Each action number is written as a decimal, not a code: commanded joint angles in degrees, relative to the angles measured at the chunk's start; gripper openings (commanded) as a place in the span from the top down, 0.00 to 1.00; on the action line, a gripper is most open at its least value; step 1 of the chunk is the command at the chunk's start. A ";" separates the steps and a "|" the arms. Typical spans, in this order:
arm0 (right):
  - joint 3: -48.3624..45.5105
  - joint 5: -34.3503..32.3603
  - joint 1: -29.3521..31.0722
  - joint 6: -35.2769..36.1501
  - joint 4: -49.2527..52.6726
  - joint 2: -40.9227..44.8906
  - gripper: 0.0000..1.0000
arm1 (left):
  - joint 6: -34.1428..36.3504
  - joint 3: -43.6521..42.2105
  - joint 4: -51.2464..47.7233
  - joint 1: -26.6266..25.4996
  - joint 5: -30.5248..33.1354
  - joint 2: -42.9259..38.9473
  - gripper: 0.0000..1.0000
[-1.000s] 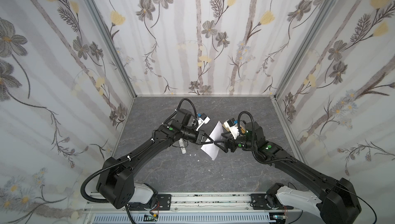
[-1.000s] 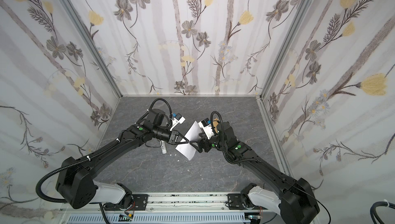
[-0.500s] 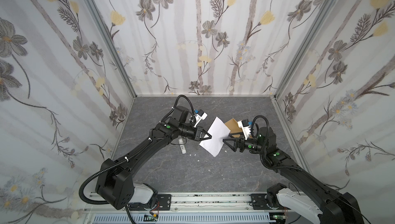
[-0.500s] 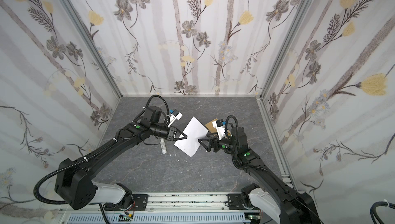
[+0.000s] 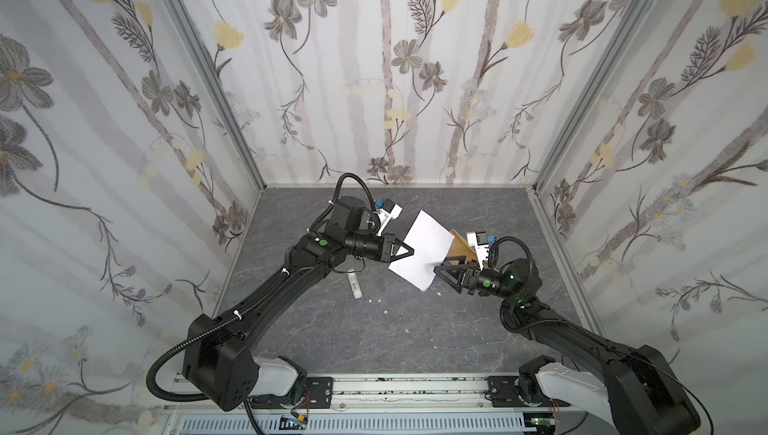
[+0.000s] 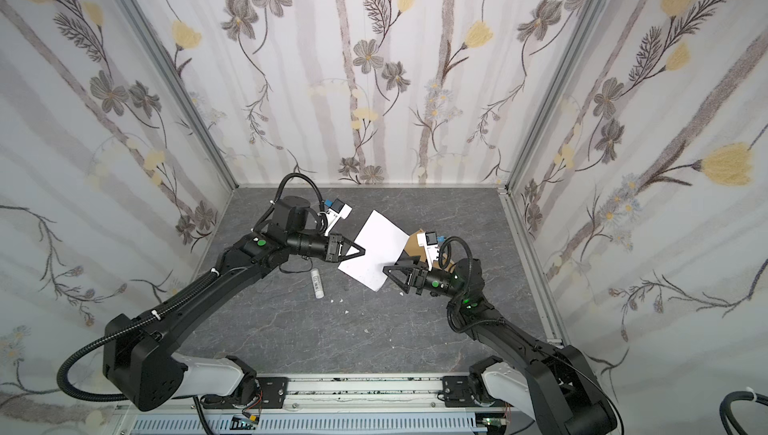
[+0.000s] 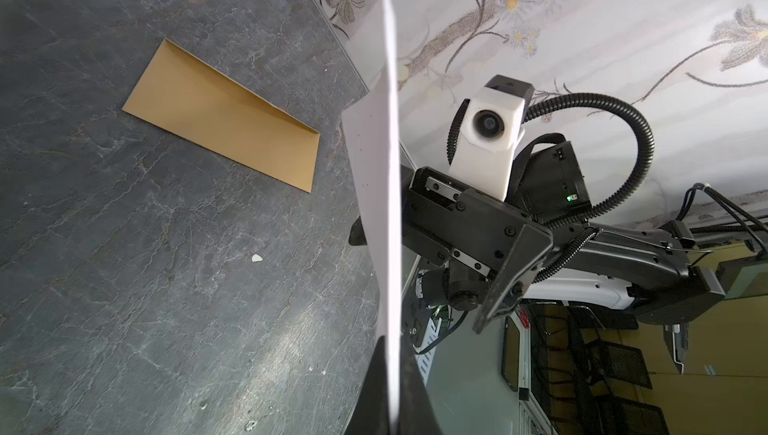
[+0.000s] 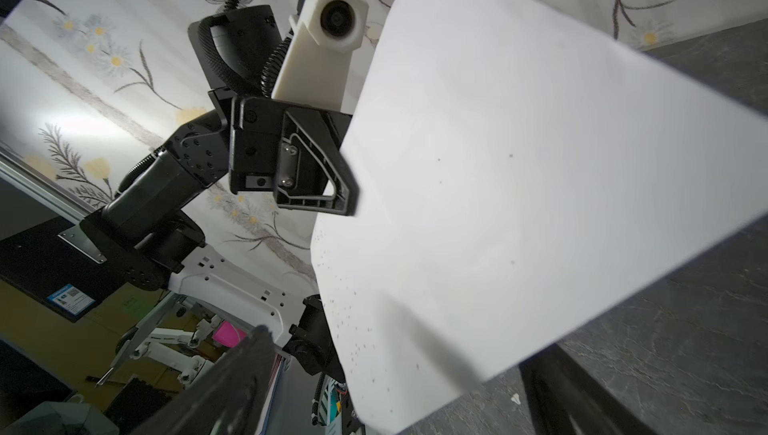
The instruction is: Place the letter into the envelope and seal it
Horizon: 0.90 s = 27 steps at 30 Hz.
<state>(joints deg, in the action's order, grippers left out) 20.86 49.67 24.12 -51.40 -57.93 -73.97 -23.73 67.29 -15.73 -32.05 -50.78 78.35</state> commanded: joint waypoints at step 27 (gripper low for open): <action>1.88 0.78 0.47 -26.81 -47.67 -21.65 0.35 | -7.30 -2.51 10.34 -2.80 5.04 -1.90 1.00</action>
<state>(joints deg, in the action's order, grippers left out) 21.78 50.65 24.16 -76.58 -91.24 -95.46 -30.41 64.86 -8.36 -34.24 -47.03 76.07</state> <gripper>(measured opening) 0.680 0.061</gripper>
